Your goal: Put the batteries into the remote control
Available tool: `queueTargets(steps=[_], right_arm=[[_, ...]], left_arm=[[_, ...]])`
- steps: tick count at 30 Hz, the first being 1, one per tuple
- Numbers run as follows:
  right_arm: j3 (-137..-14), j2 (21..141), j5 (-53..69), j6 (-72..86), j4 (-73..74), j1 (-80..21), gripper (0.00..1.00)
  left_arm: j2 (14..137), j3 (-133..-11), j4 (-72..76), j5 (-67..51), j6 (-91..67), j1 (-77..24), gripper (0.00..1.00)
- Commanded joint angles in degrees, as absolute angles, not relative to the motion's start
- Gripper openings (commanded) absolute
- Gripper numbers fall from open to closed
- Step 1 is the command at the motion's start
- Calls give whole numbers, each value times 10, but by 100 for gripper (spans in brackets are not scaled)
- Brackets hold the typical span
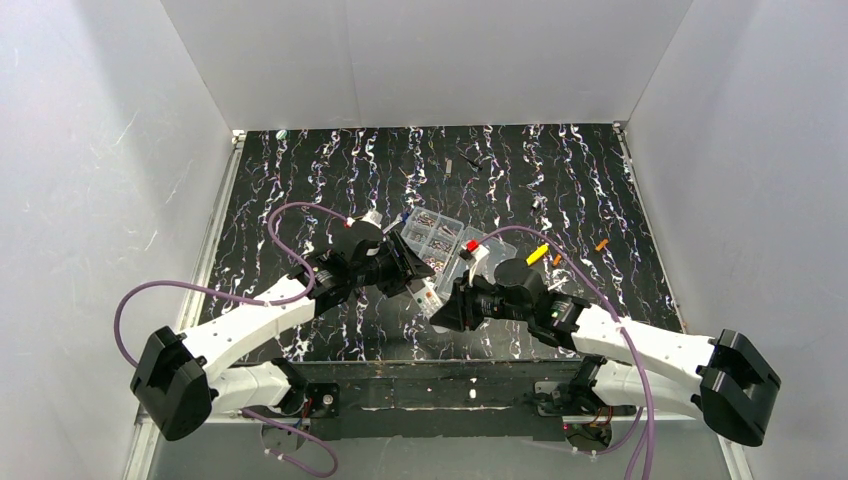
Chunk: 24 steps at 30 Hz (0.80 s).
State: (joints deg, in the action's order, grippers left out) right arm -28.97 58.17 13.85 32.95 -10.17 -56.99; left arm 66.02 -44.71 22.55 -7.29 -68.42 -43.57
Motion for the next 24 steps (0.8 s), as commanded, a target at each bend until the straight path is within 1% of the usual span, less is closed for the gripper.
queueTargets(steps=[1,2,3,6,7,8,11,17,24], right_arm=[[-311,580,120,312,-81,-569,15],[-315,578,106,311,-68,-569,7],[-319,576,91,309,-54,-569,1],[-332,567,48,296,-13,-569,1],[-339,566,30,289,-3,-570,1],[-346,567,11,281,25,-570,1],[-364,573,-50,257,70,-571,1],[-387,584,-115,221,106,-591,1],[-401,595,-190,206,120,-632,1]], left_arm=[[663,-448,236,-82,-699,-435,7],[665,-447,240,-83,-701,-435,10],[667,-447,243,-86,-703,-436,16],[671,-450,246,-92,-710,-435,37],[673,-451,245,-93,-711,-435,43],[674,-453,243,-93,-711,-435,46],[679,-459,237,-93,-711,-435,50],[692,-468,227,-99,-715,-435,59],[704,-484,198,-82,-741,-434,63]])
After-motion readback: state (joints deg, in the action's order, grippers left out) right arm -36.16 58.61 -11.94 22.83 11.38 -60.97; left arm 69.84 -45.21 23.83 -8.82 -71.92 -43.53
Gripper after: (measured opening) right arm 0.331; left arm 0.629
